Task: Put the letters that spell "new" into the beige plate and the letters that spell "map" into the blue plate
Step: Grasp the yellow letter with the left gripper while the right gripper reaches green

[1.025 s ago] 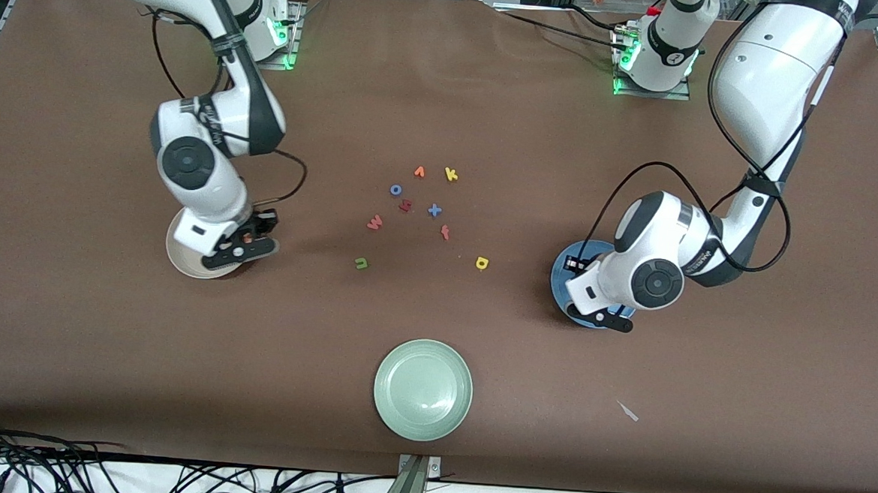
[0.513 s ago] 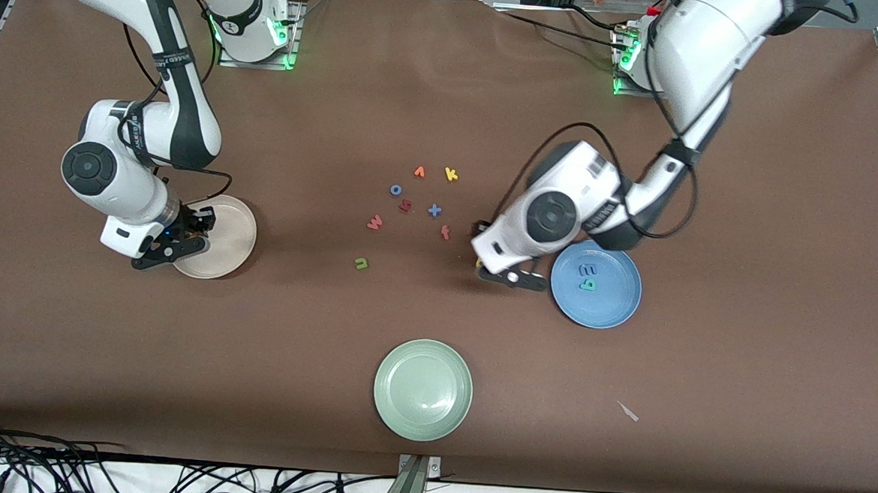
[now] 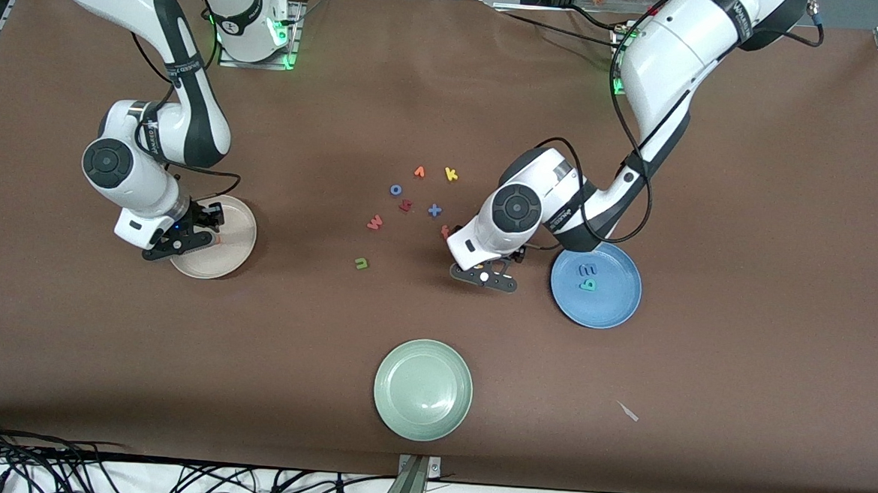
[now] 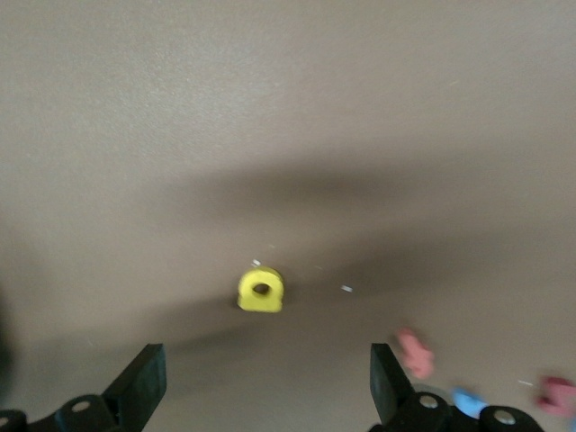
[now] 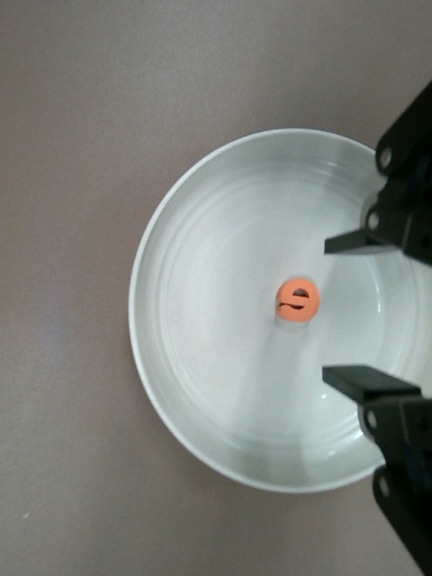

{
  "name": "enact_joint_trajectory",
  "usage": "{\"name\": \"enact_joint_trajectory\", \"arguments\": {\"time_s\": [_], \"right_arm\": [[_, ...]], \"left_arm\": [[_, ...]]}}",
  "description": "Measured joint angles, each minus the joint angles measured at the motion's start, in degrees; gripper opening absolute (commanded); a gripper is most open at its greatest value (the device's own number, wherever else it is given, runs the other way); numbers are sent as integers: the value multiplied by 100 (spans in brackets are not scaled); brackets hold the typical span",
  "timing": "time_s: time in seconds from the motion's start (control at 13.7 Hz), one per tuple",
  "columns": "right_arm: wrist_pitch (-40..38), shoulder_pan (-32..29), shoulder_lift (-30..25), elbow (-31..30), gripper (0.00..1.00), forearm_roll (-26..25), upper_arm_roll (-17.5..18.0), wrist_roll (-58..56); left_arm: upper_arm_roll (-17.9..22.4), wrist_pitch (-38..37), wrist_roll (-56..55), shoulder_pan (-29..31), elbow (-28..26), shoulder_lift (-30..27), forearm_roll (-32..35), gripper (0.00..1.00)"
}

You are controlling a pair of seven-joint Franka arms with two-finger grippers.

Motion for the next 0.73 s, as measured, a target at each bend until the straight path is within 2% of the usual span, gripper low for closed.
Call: {"name": "enact_joint_trajectory", "arguments": {"time_s": [0.15, 0.22, 0.44, 0.66, 0.73], "right_arm": [[-455, 15, -70, 285, 100, 10, 154, 408], [-586, 26, -100, 438, 100, 19, 292, 715], [-690, 74, -101, 732, 100, 22, 794, 1735], [-684, 155, 131, 1067, 100, 22, 1241, 2682], [-682, 176, 284, 1265, 100, 22, 1373, 2920]], "left_arm": [[-2, 22, 40, -24, 0, 131, 214, 91], [-2, 71, 69, -52, 0, 187, 238, 82], [-2, 313, 103, -128, -2, 342, 292, 69], [27, 402, 169, -123, -1, 414, 565, 37], [30, 403, 190, -123, 3, 414, 575, 21]]}}
